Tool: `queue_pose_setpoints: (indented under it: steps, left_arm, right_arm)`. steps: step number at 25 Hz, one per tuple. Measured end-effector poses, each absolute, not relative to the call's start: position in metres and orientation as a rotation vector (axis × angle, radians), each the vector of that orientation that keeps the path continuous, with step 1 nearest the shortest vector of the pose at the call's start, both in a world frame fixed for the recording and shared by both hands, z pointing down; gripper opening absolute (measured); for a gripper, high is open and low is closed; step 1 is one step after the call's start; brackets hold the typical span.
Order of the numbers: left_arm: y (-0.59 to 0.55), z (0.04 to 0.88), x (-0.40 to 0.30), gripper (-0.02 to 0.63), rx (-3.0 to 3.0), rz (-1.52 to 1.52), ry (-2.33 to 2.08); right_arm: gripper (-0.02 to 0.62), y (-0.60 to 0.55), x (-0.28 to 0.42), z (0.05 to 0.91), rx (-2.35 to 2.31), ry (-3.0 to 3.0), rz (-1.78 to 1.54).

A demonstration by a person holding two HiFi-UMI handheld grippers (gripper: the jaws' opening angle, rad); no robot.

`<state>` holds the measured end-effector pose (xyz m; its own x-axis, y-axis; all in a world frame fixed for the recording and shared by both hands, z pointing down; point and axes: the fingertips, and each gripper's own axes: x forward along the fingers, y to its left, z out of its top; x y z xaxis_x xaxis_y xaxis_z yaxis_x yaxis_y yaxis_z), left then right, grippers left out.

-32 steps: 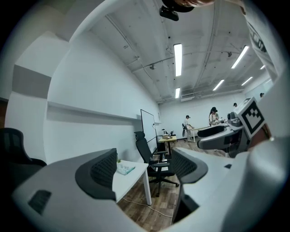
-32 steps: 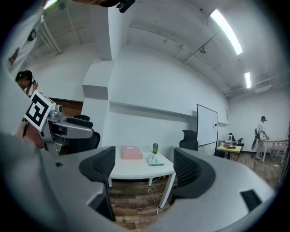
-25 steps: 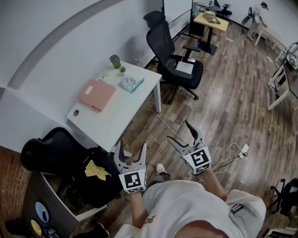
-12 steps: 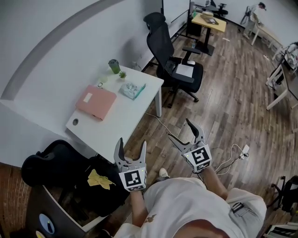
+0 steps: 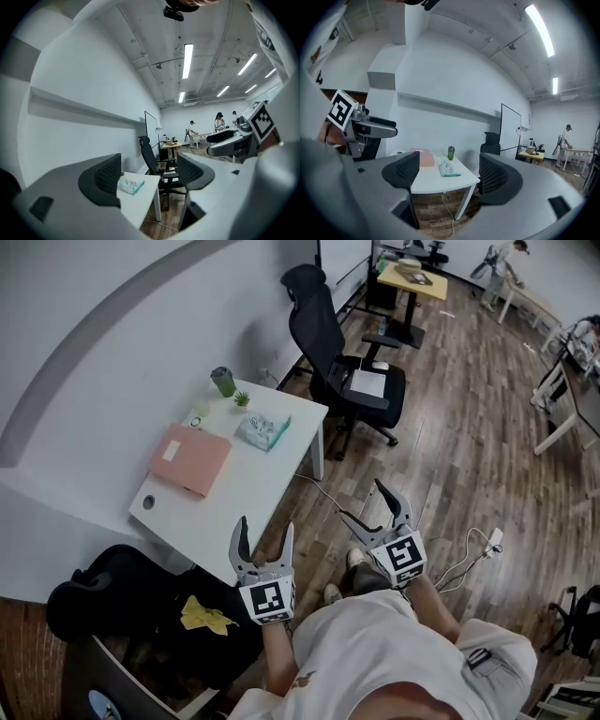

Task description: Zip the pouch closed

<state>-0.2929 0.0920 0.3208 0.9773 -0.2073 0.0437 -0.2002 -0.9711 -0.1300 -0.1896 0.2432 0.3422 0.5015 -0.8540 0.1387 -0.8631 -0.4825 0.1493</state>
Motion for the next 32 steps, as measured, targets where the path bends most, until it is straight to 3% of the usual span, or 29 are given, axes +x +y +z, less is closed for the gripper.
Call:
queue_pose_setpoints:
  steps: [32]
  left_arm:
    - [0.036, 0.323, -0.089, 0.365, -2.946, -0.142, 0.514]
  right_arm:
    - [0.382, 0.171, 0.031, 0.347, 2.451, -1.682, 0.078]
